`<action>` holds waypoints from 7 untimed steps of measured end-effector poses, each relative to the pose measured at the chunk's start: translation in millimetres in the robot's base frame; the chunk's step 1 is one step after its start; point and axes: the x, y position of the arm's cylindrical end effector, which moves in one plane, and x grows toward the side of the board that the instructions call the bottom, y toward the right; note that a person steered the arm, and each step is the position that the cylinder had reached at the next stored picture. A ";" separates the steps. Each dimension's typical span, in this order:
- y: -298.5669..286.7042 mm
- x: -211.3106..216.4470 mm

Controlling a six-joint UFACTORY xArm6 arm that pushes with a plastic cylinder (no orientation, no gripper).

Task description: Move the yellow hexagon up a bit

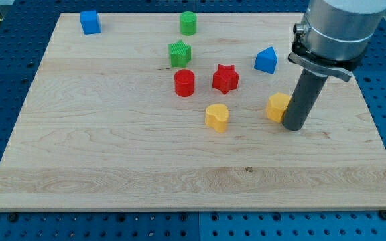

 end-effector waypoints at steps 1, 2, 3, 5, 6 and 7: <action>-2.9 -2.5; -17.5 -2.5; -18.4 -3.7; -19.3 -26.2; -19.3 -39.1; -19.4 -48.0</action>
